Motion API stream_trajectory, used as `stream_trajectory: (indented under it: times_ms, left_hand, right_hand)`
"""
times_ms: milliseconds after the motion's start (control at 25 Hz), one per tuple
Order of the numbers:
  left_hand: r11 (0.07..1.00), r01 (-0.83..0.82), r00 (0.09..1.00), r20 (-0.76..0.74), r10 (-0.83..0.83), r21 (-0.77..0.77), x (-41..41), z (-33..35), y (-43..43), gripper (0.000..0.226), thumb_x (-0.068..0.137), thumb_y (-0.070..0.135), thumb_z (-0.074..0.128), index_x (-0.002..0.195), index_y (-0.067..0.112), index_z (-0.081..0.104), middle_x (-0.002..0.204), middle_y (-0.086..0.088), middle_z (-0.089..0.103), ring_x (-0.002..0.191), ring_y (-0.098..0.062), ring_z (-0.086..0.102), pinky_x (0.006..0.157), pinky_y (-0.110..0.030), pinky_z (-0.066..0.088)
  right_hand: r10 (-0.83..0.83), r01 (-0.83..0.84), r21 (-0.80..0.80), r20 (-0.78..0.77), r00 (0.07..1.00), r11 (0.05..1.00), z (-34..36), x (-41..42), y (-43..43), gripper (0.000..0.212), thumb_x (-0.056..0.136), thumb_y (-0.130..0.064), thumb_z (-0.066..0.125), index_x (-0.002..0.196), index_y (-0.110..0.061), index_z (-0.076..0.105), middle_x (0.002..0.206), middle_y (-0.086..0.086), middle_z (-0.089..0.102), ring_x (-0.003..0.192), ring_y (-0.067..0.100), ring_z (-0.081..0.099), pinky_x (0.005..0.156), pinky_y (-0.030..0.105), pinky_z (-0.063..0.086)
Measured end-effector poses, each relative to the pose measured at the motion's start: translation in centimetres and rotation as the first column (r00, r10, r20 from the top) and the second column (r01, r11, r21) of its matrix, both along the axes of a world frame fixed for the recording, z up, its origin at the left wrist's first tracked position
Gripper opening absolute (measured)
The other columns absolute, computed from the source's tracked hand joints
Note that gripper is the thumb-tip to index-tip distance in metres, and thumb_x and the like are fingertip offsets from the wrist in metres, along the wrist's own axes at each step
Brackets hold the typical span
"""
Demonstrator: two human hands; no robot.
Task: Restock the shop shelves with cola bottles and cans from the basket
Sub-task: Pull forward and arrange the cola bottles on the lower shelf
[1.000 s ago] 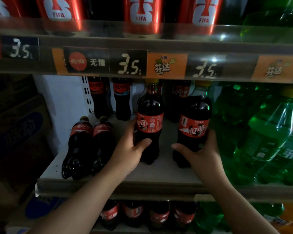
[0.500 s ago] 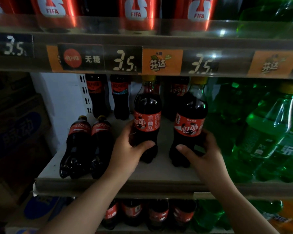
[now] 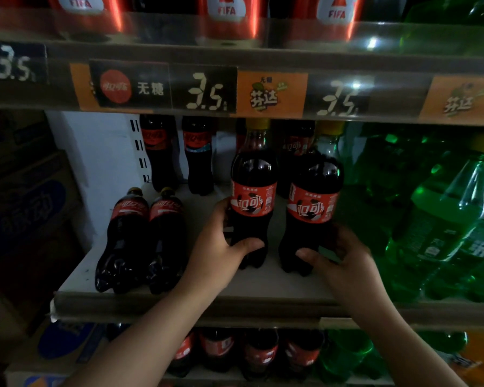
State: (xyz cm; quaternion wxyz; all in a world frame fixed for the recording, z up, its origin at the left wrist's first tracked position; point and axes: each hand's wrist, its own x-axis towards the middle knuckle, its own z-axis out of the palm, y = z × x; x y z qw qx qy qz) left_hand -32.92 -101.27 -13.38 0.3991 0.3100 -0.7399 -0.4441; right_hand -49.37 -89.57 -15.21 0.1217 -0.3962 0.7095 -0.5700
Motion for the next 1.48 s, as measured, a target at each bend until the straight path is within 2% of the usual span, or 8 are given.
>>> stream_trajectory:
  times_ms: [160,440,600,720,1000,1240,1360,1480]
  left_hand:
    - [1.000,-0.012,1.000,-0.007,0.012,0.008,-1.1,-0.2,-0.7,0.074,0.074,0.016,0.079,0.136,0.027,0.041,0.112,0.021,0.055,0.117,-0.006,0.052,0.095,-0.025,0.040]
    - [0.998,-0.018,0.997,-0.073,0.023,0.065,-5.0,0.1,-4.2,0.069,0.077,0.004,0.075,0.136,0.019,0.040,0.113,0.012,0.053,0.112,-0.007,0.051,0.091,-0.022,0.038]
    - [0.999,-0.029,0.994,-0.104,0.033,0.038,-6.1,-0.5,-5.7,0.070,0.076,0.002,0.076,0.135,0.016,0.041,0.116,0.004,0.057,0.115,-0.015,0.056,0.097,-0.030,0.044]
    - [0.999,-0.028,0.993,-0.115,0.033,0.042,-6.4,-0.5,-5.7,0.069,0.077,0.001,0.075,0.135,0.015,0.041,0.117,0.003,0.056,0.115,-0.015,0.055,0.095,-0.028,0.043]
    - [0.998,-0.038,0.991,-0.126,0.045,0.055,-6.3,-0.4,-5.5,0.069,0.077,0.000,0.074,0.136,0.016,0.041,0.114,0.004,0.056,0.108,-0.010,0.054,0.091,-0.025,0.041]
    - [0.998,-0.044,0.992,-0.115,0.050,0.048,-6.5,-1.2,-5.8,0.070,0.080,0.006,0.073,0.139,0.019,0.038,0.129,0.001,0.057,0.118,-0.012,0.052,0.095,-0.027,0.041]
    - [0.997,-0.056,0.993,-0.100,0.061,0.046,-6.6,-1.4,-5.8,0.068,0.082,0.009,0.072,0.139,0.022,0.038,0.126,0.007,0.055,0.117,-0.006,0.049,0.093,-0.023,0.039]
    - [0.996,-0.084,0.994,-0.070,0.086,0.034,-6.6,-1.1,-5.5,0.072,0.081,0.010,0.073,0.142,0.020,0.035,0.134,0.000,0.055,0.127,-0.013,0.048,0.098,-0.026,0.039]
  right_hand:
    - [-0.027,0.027,0.047,0.005,1.000,0.999,-0.3,-0.7,-1.6,0.053,0.078,-0.021,0.078,0.128,-0.017,0.059,0.119,-0.002,0.068,0.113,0.015,0.061,0.094,0.034,0.049]
    - [-0.072,0.073,0.036,-0.011,0.997,0.997,1.0,-3.6,-6.3,0.047,0.080,-0.015,0.077,0.124,-0.012,0.064,0.116,0.008,0.070,0.108,0.022,0.066,0.087,0.028,0.049]
    - [-0.057,0.057,0.011,0.018,0.998,0.998,1.2,-4.1,-7.3,0.043,0.082,-0.010,0.075,0.123,-0.012,0.063,0.114,0.008,0.070,0.103,0.018,0.064,0.081,0.023,0.044]
    - [-0.045,0.044,0.004,0.015,0.999,0.999,1.0,-4.1,-7.4,0.041,0.082,-0.010,0.074,0.122,-0.012,0.064,0.113,0.008,0.070,0.105,0.020,0.065,0.083,0.025,0.046]
    - [-0.028,0.029,0.022,-0.005,1.000,0.999,0.9,-4.1,-7.4,0.041,0.084,-0.011,0.072,0.124,-0.011,0.063,0.117,0.010,0.070,0.109,0.023,0.065,0.092,0.033,0.050]
    - [-0.020,0.019,-0.013,-0.027,0.999,1.000,0.6,-4.0,-7.3,0.041,0.085,-0.009,0.071,0.125,-0.009,0.061,0.119,0.012,0.068,0.109,0.022,0.063,0.095,0.040,0.050]
    - [-0.015,0.015,0.002,0.010,1.000,1.000,0.4,-3.9,-7.4,0.045,0.086,-0.009,0.070,0.129,-0.011,0.058,0.123,0.011,0.067,0.114,0.024,0.063,0.100,0.044,0.049]
    - [0.003,-0.004,0.009,0.089,0.996,1.000,0.9,-3.2,-7.2,0.055,0.086,-0.010,0.070,0.138,-0.014,0.049,0.130,0.008,0.062,0.122,0.022,0.057,0.103,0.041,0.046]
